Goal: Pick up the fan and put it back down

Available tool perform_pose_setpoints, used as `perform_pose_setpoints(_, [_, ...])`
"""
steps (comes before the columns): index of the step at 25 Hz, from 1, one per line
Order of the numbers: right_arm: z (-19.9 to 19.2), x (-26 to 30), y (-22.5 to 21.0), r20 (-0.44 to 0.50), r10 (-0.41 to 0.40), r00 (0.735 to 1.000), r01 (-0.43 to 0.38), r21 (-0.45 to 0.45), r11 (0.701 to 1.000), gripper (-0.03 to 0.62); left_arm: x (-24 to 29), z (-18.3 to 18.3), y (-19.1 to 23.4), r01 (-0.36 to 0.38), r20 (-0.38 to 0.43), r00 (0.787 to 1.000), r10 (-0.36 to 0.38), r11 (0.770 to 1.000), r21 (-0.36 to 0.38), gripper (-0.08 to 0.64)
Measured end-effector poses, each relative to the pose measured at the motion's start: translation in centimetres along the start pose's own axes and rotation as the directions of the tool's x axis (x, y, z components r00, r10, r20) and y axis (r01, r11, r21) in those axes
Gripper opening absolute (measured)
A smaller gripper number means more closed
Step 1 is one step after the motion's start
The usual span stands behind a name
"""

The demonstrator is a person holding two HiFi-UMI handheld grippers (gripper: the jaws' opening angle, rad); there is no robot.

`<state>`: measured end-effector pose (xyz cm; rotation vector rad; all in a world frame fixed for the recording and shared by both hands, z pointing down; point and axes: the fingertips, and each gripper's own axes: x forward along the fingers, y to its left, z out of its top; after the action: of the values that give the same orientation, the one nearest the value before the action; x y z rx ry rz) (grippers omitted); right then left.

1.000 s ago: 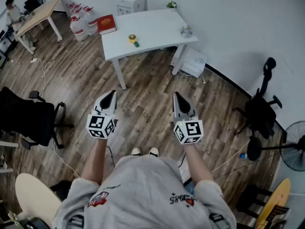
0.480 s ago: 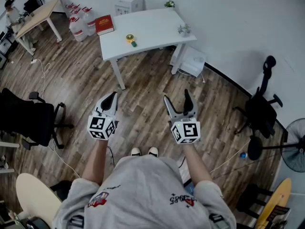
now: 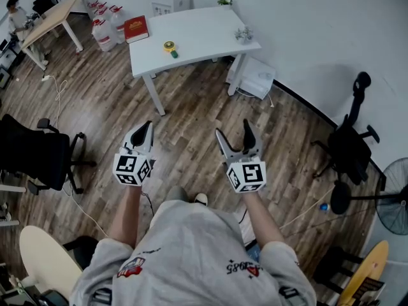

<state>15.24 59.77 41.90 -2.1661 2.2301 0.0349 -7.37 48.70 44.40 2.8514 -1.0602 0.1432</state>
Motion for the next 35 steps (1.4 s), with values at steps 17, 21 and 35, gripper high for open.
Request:
perform_pose_setpoints(17, [-2.1,11.8,-4.9,-0.015,0.05,0.999,-0.049,0.022,0.999,0.339,11.2,-0.3,5.1,-0.025,-0.011,1.0,0.024,0.999,-0.02,0.005])
perform_pose_setpoints(21, [-2.6,18.3,-5.1,-0.034,0.062,0.997,-0.062,0.009,0.998,0.337,15.7,0.1,9.4,-0.021,-0.015,1.0,0.021,0.999,-0.025,0.005])
perform_pose_setpoints(35, [-3.3,43.1,-4.2,-0.075,0.107,0.991,-0.108,-0.022,0.994,0.339,28.5,2.9,29.0,-0.081,-0.016,0.997,0.08,0.996,-0.036,0.005])
